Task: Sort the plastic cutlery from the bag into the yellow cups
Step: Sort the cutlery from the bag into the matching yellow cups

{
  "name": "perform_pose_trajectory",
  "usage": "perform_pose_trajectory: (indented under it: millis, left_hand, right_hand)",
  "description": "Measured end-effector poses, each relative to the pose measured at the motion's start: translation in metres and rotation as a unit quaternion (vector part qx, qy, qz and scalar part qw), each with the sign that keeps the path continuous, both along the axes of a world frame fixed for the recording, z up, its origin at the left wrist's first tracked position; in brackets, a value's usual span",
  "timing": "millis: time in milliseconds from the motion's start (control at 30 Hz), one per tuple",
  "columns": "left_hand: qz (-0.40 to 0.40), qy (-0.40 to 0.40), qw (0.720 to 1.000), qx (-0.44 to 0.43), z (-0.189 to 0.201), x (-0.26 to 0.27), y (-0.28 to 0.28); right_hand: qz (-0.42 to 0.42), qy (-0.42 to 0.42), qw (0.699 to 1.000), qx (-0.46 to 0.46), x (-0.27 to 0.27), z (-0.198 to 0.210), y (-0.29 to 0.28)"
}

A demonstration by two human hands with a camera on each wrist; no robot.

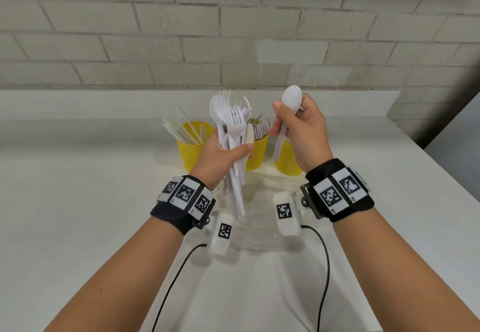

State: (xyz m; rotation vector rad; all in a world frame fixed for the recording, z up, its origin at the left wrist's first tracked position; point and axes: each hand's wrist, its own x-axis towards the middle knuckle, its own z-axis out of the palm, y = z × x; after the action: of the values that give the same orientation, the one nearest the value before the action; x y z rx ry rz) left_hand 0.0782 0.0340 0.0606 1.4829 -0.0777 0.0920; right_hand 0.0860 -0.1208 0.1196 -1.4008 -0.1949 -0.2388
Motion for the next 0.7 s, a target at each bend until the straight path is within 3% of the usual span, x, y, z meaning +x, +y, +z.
perform_pose_trajectory:
  millis: [167, 367, 500, 600, 700]
  left_hand:
    - [0.001, -0.035, 0.997, 0.062, 0.003, -0.001, -0.008]
    - [-0.030, -0.026, 0.989, 0.144, 0.002, -0.002, -0.005]
    - [-0.079, -0.023, 0.981, 0.175, 0.005, -0.006, -0.004]
    - [-0.105, -0.026, 0.975, 0.193, 0.006, -0.007, -0.005]
    - [-0.115, -0.022, 0.973, 0.198, 0.005, -0.007, -0.006]
  right_hand:
    - [0.000, -0.020, 0.995, -0.096, 0.003, 0.001, 0.005]
    - [-0.067, 0.011, 0.987, -0.148, 0.017, 0.014, 0.000]
    - [0.028, 0.060, 0.975, -0.214, 0.025, 0.024, -0.006]
    - [0.124, 0.077, 0.945, -0.294, 0.026, 0.020, -0.006]
    - [0.124, 0.085, 0.951, -0.270, 0.030, 0.015, -0.006]
